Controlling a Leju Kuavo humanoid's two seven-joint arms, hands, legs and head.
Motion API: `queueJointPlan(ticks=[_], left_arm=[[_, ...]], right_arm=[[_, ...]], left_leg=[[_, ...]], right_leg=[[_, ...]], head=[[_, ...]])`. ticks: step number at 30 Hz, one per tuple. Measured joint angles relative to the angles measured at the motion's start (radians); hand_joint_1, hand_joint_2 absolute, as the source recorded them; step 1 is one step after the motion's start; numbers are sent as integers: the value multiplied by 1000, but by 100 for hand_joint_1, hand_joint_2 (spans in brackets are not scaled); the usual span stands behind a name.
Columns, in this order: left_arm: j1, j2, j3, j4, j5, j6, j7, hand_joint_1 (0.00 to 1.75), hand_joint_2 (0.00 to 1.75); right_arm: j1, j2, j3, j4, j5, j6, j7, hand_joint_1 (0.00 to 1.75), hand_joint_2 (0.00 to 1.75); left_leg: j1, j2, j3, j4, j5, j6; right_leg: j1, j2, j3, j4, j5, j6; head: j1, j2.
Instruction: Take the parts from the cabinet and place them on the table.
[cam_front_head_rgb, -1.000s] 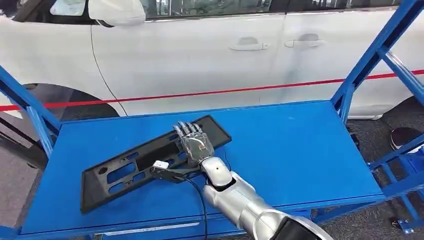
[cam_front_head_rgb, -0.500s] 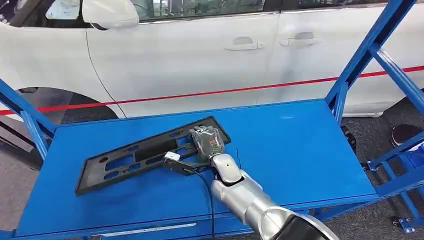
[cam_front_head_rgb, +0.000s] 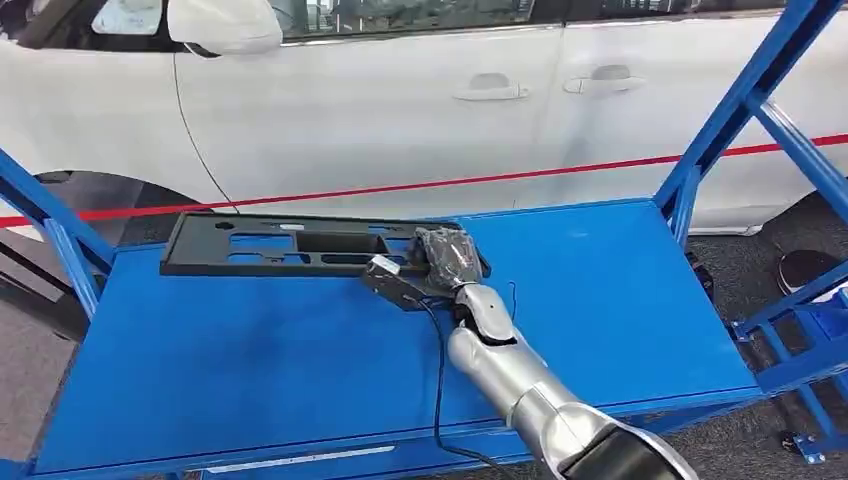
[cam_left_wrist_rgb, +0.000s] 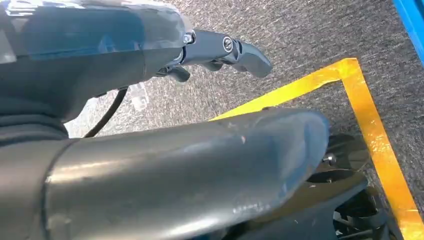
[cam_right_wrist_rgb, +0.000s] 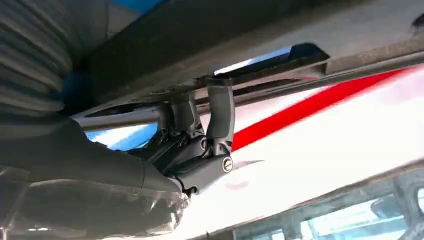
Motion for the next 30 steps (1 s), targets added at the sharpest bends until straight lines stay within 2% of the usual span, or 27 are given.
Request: queueJointPlan(ticks=[4,6,10,19,21,22,23,24,27,28,29,30], left_arm=[[5,0,9,0,31,12,-16,0,0],[9,1,18,0,41,18,-24,0,0],[14,4,28,0,42,18,-27,0,0],[13,5,29,0,44,19,-27,0,0],[13,5,31,0,53,19,-36,0,0],[14,5,35,0,65,18,-57,0,175],[15,5,40,0,74,15,-85,0,175],[17,5,50,0,91,3,-140,0,175],[20,7,67,0,131,-42,-288,0,175],[20,7,75,0,149,-63,-363,0,175],[20,6,82,0,162,-86,-430,0,0],[19,6,86,0,170,-109,-472,0,0]], right_arm=[[36,-22,-65,-198,-345,93,-109,175,175],[40,-36,-99,-318,-472,128,-123,175,175],[47,-56,-131,-450,-503,143,-128,175,175],[75,-73,-144,-525,-511,144,-127,175,175],[78,-75,-144,-531,-567,152,-152,175,175],[81,-80,-144,-545,-654,168,-181,175,175],[84,-91,-147,-569,-740,188,-197,175,175],[85,-110,-150,-608,-841,215,-203,175,175],[84,-176,-159,-698,-959,253,-203,175,175],[88,-199,-165,-726,-971,255,-209,175,175],[98,-220,-171,-752,-981,259,-220,175,175],[113,-239,-175,-775,-989,264,-228,175,175]], left_leg=[[0,0,-9,2,0,0],[0,0,-10,2,0,0],[0,0,-10,2,0,0],[0,0,-11,2,0,1],[0,0,-11,2,0,1],[0,0,-11,2,0,0],[0,0,-12,2,0,0],[0,-1,-13,3,0,1],[0,-2,-14,4,0,1],[0,-2,-14,4,0,1],[0,-2,-14,4,0,1],[0,-2,-14,4,-1,2]], right_leg=[[0,0,-8,0,2,2],[0,0,-9,0,2,2],[0,1,-9,0,2,2],[0,1,-11,0,2,2],[0,1,-11,0,2,2],[0,1,-11,0,2,2],[0,0,-11,0,2,2],[0,-1,-12,0,2,3],[0,-2,-12,0,1,3],[0,-2,-11,0,1,3],[0,-2,-11,0,1,3],[-1,-3,-11,0,1,3]], head=[[0,0],[0,0],[0,0],[0,0],[0,0],[0,0],[0,0],[0,0],[0,0],[0,0],[0,0],[0,0]])
